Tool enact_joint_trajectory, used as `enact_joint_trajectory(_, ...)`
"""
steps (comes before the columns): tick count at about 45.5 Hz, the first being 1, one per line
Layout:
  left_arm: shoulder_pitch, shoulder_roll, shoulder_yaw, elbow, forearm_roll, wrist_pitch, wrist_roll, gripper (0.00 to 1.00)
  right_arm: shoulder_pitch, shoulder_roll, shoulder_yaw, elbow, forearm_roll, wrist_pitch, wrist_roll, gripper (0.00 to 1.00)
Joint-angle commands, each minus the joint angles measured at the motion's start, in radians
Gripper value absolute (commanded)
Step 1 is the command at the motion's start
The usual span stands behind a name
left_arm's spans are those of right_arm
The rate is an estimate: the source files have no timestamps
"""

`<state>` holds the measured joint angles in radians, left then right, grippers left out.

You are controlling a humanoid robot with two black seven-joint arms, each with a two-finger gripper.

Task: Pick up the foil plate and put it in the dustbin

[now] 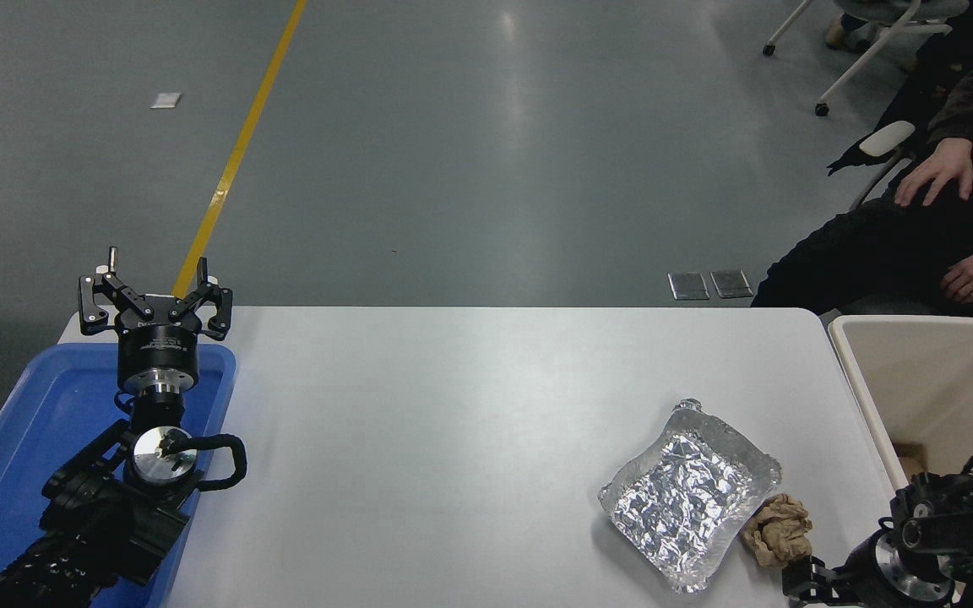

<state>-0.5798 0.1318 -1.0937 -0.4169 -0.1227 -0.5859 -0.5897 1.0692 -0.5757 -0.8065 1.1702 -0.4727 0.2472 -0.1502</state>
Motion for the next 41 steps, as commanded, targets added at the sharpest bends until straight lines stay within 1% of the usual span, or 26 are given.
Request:
enact_joint_trajectory(1, 0.0, -0.004, 0.0, 0.0, 0.003, 0.0, -0.005, 0.99, 0.0, 0.004, 0.0, 0.002, -0.001, 0.0, 0.0, 1.0)
enact_joint_trajectory(19, 0.0, -0.003, 0.0, 0.0, 0.0, 0.0, -0.002, 0.99, 0.049, -0.015, 0.0, 0.034, -0.004, 0.006, 0.0, 1.0)
enact_joint_trajectory(26, 0.0, -0.003, 0.0, 0.0, 0.0, 0.0, -0.001, 0.99, 0.118, -0.061, -0.013, 0.089, -0.006, 0.015, -0.002, 1.0)
enact_joint_trajectory(35, 0.0, -0.003, 0.0, 0.0, 0.0, 0.0, -0.001, 0.99, 0.161, -0.147, -0.031, 0.141, -0.009, 0.021, -0.002, 1.0)
enact_joint_trajectory(41, 0.0, -0.003, 0.0, 0.0, 0.0, 0.0, -0.001, 0.99, 0.258, -0.203, -0.088, 0.203, -0.012, 0.063, -0.005, 1.0)
